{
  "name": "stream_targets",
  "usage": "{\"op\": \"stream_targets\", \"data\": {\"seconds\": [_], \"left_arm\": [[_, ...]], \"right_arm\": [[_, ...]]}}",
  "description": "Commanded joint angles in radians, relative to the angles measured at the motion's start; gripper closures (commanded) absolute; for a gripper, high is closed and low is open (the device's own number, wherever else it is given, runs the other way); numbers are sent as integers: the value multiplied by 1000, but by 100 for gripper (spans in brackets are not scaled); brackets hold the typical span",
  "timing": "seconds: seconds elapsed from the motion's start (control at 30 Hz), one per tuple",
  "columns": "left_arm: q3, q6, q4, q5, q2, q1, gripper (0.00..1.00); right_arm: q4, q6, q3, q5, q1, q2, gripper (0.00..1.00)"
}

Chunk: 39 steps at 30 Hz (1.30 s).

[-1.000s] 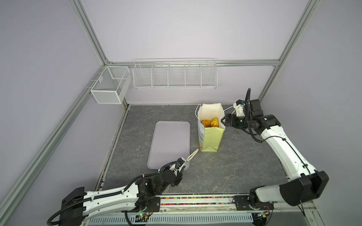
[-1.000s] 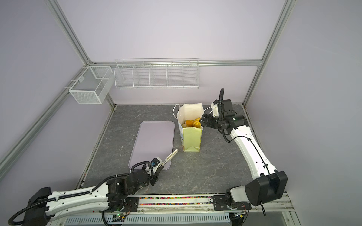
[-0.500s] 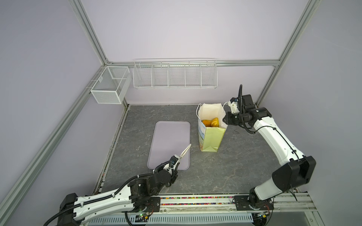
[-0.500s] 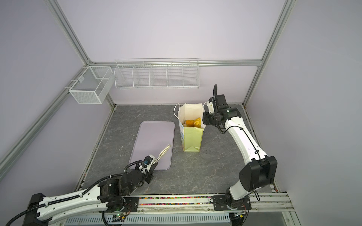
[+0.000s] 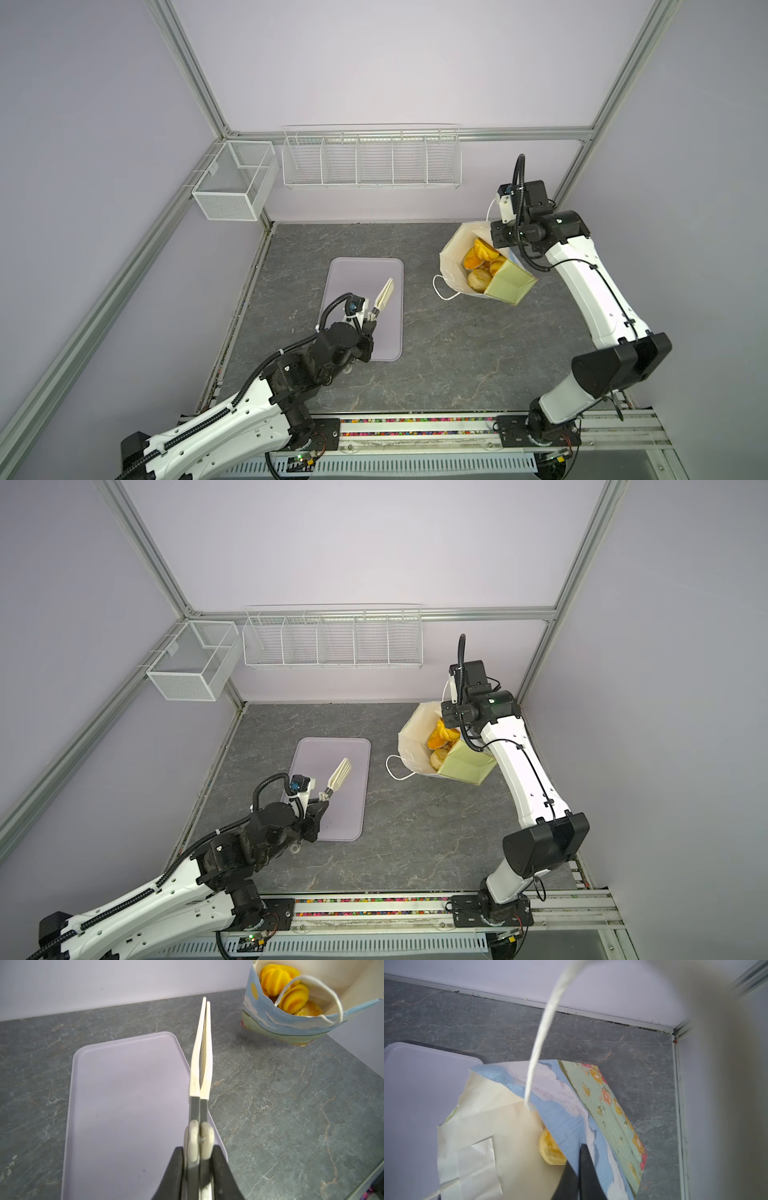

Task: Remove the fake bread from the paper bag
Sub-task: 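Grasp the bag's top edge with the right gripper and tilt it toward the tray, then insert the tongs held by the left gripper into the bag opening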

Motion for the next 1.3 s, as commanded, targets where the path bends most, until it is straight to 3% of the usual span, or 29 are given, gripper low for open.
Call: {"op": "stream_targets", "data": {"seconds": [0.0, 0.23, 0.4, 0.67, 0.8, 1.0, 1.27], "left_arm": [[48, -58, -51, 102, 9, 20, 100], [111, -26, -146, 104, -18, 24, 100], [238, 71, -278, 116, 46, 25, 100], [328, 179, -322, 294, 121, 24, 100], [311, 171, -315, 358, 135, 6, 100], [288, 81, -205, 349, 182, -101, 98], [307, -48, -99, 297, 335, -106, 85]], "right_arm": [[174, -106, -109, 69, 46, -95, 93], [425, -179, -583, 106, 169, -356, 93], [495, -158, -747, 105, 266, -469, 93], [489, -66, -753, 147, 399, -469, 93], [446, -17, -715, 171, 417, -428, 93], [453, 17, -708, 156, 434, -422, 93], [456, 32, -701, 153, 435, -411, 93]]}}
